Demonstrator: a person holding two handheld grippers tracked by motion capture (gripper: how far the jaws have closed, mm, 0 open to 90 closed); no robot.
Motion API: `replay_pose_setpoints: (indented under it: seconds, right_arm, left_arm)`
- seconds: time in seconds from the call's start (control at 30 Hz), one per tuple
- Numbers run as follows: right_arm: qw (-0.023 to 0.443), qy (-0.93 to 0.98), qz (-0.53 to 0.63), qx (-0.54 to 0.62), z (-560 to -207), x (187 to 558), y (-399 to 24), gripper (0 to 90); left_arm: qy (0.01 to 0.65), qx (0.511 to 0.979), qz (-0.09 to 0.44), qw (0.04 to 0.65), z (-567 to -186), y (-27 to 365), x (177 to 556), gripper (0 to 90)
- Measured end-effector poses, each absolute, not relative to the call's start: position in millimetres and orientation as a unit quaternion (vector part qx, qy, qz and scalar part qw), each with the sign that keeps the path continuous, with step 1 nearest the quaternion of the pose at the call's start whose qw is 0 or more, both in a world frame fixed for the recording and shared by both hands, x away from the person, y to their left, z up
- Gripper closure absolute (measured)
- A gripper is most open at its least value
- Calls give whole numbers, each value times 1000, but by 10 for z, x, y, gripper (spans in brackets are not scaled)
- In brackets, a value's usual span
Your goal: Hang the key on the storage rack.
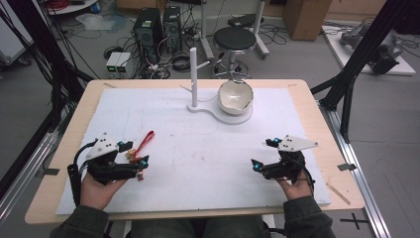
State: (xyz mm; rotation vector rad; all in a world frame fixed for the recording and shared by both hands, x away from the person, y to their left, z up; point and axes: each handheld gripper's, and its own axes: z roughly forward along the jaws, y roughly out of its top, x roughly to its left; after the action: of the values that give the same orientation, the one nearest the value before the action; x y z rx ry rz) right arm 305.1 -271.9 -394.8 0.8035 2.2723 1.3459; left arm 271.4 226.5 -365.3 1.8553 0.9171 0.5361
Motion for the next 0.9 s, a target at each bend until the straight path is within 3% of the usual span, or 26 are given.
replay_pose_setpoints:
  seconds: [0.9]
  right_arm:
    - [185,805,488,281,-3944,3089,-2696,94]
  left_arm:
    - [395,809,198,387,-3613,2318,3375,398]
